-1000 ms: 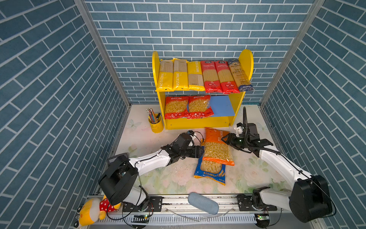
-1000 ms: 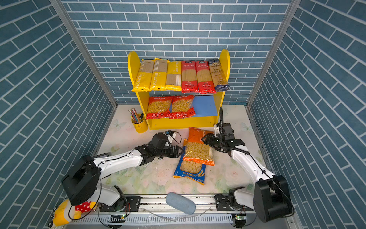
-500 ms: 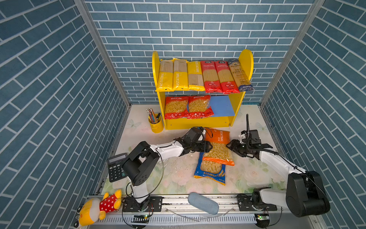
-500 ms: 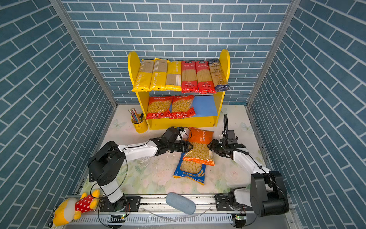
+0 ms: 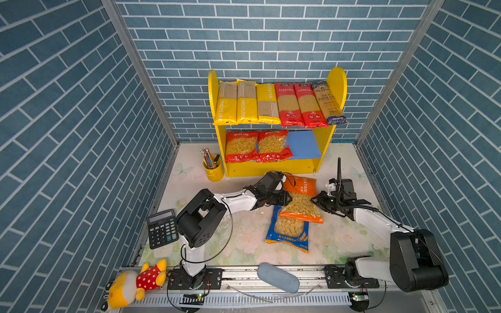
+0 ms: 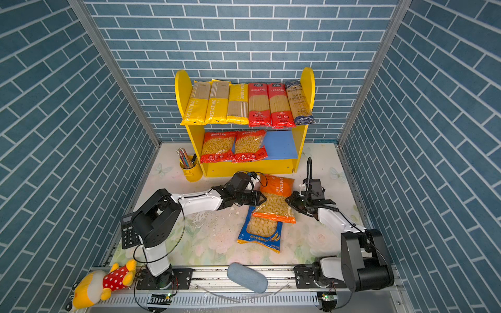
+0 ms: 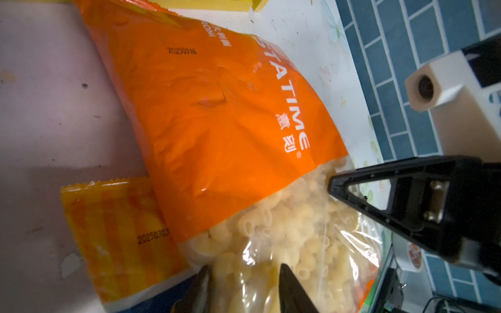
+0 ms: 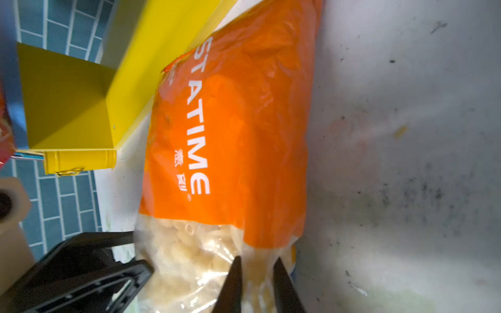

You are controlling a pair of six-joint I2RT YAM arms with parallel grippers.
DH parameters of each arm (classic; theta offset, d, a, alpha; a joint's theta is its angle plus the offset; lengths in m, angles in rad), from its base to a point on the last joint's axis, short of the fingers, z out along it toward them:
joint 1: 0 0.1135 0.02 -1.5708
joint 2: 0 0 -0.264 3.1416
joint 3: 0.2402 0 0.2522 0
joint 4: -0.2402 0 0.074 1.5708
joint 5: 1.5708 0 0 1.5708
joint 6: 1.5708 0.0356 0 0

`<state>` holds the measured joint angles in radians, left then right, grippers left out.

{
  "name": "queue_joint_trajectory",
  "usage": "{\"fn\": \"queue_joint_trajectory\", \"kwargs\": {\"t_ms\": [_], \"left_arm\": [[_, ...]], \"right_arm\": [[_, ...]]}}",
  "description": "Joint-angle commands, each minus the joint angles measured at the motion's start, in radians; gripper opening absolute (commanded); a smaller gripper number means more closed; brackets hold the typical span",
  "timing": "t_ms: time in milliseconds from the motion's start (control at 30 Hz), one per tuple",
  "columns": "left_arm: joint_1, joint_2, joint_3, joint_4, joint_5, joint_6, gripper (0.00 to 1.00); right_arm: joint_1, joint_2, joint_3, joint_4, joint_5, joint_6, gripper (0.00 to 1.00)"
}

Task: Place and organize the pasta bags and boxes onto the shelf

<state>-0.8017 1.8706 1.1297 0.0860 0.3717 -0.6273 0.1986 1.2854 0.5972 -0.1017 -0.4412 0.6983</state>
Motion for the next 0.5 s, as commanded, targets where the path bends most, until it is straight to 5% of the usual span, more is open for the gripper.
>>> {"fn": "queue_joint_trajectory", "kwargs": {"t_ms": [0,233,467], "left_arm": [[-0.031,-0.013,0.003,0.036,0.064,0.010,0.32],[-0.048,-0.065,-0.062,0.075,0.082,-0.010,0.16],[-0.048,-0.160,-0.105,0.075,0.067,-0.003,0.15]], "right_arm": [[0.025,-0.069,-0.014,0.002,-0.013,-0.038,0.08],[0.062,-0.189,0.023,-0.099,0.050,-0.102,0.00],[0.098,-0.294,0.109,-0.213,0.109,-0.227,0.00]]}}
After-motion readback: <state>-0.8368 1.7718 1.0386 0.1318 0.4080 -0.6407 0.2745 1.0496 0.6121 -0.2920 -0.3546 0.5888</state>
